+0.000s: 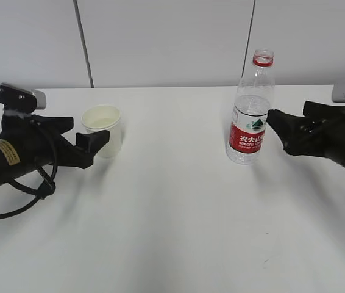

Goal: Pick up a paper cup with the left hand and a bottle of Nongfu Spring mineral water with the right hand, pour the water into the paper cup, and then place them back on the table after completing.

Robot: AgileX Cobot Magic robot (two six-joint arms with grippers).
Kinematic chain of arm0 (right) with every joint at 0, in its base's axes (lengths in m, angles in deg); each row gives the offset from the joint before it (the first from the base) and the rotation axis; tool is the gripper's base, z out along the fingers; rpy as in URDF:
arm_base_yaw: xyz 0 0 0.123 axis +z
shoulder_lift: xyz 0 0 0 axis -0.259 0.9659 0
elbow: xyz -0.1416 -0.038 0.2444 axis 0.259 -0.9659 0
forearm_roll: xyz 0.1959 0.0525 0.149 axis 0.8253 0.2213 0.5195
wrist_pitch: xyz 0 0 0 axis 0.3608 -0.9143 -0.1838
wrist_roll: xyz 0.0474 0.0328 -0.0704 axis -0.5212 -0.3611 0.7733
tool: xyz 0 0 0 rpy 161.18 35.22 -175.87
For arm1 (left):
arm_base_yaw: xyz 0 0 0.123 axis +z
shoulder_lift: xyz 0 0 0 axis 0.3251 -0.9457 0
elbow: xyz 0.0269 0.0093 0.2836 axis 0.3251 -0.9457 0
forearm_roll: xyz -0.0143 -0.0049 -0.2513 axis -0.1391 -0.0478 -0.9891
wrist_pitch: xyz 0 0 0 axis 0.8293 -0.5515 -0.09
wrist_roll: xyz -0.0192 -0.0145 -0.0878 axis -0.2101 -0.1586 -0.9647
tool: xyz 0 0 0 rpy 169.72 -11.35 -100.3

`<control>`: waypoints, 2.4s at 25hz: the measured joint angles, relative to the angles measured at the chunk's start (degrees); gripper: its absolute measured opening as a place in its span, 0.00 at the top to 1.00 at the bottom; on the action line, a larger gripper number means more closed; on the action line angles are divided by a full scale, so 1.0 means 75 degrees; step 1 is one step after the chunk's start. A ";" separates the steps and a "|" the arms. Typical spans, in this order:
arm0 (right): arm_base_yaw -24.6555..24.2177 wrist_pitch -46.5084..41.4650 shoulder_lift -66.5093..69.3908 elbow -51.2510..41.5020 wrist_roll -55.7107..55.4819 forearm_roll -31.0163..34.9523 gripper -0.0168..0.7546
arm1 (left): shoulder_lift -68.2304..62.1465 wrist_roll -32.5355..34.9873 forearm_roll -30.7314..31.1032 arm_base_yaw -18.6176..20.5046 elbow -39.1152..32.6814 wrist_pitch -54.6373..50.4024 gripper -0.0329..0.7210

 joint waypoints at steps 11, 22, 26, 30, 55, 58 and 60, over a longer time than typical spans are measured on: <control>0.0000 -0.1339 -0.1012 0.0368 0.0028 0.0027 0.21 | 0.1033 0.0000 -0.0431 0.0000 0.0000 -0.0406 0.19; 0.0000 -0.4280 -0.1655 0.2365 -0.0153 0.0027 0.21 | 0.1681 -0.0033 -0.1041 0.0000 0.0889 -0.1862 0.21; 0.0000 -0.5544 -0.1655 0.3284 -0.0197 0.0027 0.21 | 0.1760 -0.0122 -0.1341 0.0000 0.1597 -0.2706 0.21; 0.0000 -0.6531 -0.1655 0.4244 -0.0197 0.0027 0.21 | 0.1768 -0.0198 -0.1438 0.0000 0.2411 -0.3896 0.22; 0.0000 -1.3660 -0.0896 0.8009 -0.0202 0.1188 0.21 | 0.1768 -0.0206 -0.2131 0.0000 0.6616 -1.3801 0.31; 0.0000 -1.5287 -0.0896 0.8297 0.0006 0.1705 0.22 | 0.1768 -0.0206 -0.2149 0.0000 0.6622 -1.5085 0.31; 0.0000 -1.6223 -0.0896 0.8472 0.0334 0.2136 0.22 | 0.1768 -0.0206 -0.2168 0.0000 0.6625 -1.5754 0.31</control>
